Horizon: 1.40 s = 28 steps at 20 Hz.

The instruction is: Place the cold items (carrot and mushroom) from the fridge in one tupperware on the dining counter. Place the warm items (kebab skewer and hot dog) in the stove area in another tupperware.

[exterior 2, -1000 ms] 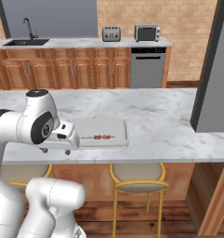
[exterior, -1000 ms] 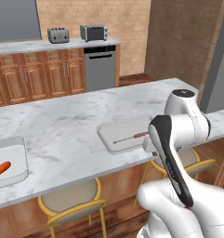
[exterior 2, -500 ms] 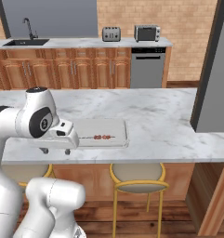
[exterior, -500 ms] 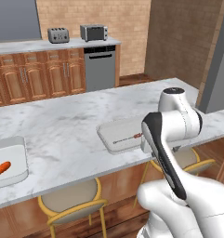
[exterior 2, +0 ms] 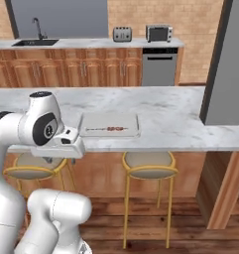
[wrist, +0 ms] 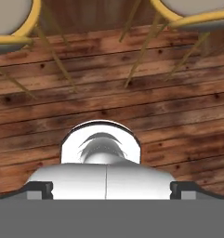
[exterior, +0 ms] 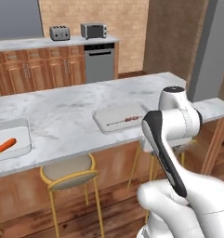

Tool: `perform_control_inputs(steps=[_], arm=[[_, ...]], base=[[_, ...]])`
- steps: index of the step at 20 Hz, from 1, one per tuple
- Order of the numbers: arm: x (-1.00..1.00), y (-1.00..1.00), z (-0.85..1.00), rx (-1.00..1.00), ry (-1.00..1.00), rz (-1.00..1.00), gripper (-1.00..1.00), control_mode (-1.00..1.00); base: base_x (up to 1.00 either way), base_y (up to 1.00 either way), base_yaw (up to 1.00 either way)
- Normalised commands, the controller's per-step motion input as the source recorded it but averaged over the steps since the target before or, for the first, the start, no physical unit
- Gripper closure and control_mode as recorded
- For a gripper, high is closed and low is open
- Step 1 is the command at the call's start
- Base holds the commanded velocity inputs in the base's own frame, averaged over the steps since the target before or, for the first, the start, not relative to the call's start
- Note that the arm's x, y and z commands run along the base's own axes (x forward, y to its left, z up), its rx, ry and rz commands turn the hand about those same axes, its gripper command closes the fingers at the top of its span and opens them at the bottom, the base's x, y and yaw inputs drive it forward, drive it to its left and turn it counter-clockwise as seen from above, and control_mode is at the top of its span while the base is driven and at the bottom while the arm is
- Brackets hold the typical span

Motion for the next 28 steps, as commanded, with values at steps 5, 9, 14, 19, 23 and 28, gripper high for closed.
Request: perform_control_inputs(steps=[5,9,14,19,23,28], arm=[[0.0,0.0,0.0,0.0,0.0,0.0,-1.0,1.0],[0.0,0.0,0.0,0.0,0.0,0.0,-1.0,1.0],[0.0,0.0,0.0,0.0,0.0,0.0,-1.0,1.0],[0.0,0.0,0.0,0.0,0.0,0.0,-1.0,1.0],[0.0,0.0,0.0,0.0,0.0,0.0,-1.0,1.0],[0.0,0.0,0.0,0.0,0.0,0.0,-1.0,1.0]], base=[[-0.73,0.64,0.52],[-0.39,1.0,0.63],[-0.1,1.0,0.29],[0.0,1.0,0.17],[0.0,1.0,0.06],[0.0,1.0,0.0]])
